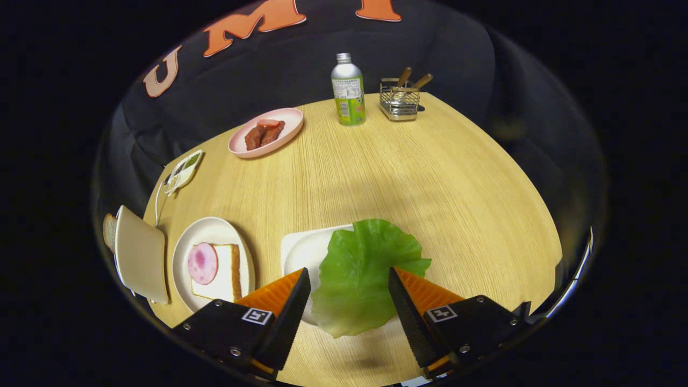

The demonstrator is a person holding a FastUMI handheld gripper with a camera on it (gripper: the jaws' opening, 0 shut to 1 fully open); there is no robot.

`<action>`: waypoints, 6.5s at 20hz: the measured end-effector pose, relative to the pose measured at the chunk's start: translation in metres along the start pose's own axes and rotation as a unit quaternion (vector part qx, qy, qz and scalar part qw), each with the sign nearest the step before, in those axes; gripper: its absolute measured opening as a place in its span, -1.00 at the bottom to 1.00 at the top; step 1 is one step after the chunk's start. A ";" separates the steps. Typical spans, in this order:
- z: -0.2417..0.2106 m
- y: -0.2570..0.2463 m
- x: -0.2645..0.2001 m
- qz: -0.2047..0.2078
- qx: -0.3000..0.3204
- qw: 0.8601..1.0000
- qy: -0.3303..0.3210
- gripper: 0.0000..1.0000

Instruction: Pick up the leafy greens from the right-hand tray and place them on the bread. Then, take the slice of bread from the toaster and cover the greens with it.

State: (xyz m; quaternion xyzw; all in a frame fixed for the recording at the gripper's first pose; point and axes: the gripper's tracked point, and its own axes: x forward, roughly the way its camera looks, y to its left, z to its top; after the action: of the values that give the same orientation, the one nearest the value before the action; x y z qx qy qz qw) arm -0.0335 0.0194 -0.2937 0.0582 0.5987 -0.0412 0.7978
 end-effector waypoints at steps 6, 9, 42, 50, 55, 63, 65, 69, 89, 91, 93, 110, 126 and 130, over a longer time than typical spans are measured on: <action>-0.014 -0.009 0.022 -0.043 -0.008 0.999 0.021 0.64; -0.014 -0.005 0.025 -0.036 -0.004 0.999 0.023 0.54; 0.008 0.184 -0.023 0.209 -0.073 0.975 -0.016 -0.80; -0.018 0.214 -0.012 0.220 -0.107 0.969 0.028 -0.47; -0.011 0.216 -0.013 0.204 -0.120 0.971 0.012 -0.18; 0.026 0.221 -0.057 0.186 -0.135 0.972 -0.049 0.40; 0.028 0.232 -0.075 0.187 -0.148 0.970 -0.054 0.60; 0.031 0.270 -0.114 0.210 -0.173 0.960 -0.064 0.88; 0.012 0.464 -0.175 0.258 -0.265 0.928 -0.037 0.94; 0.014 0.474 -0.165 0.261 -0.258 0.930 -0.026 0.90; 0.018 0.476 -0.159 0.257 -0.249 0.934 -0.015 0.83; 0.024 0.464 -0.156 0.299 -0.199 0.933 0.021 -0.80; 0.083 0.368 -0.212 0.409 -0.076 0.907 -0.064 -0.83; 0.083 0.333 -0.196 0.406 -0.054 0.910 -0.064 -0.83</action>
State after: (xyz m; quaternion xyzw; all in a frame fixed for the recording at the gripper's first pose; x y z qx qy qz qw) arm 0.0356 0.3361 -0.0686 0.2506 0.4724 0.3147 0.7842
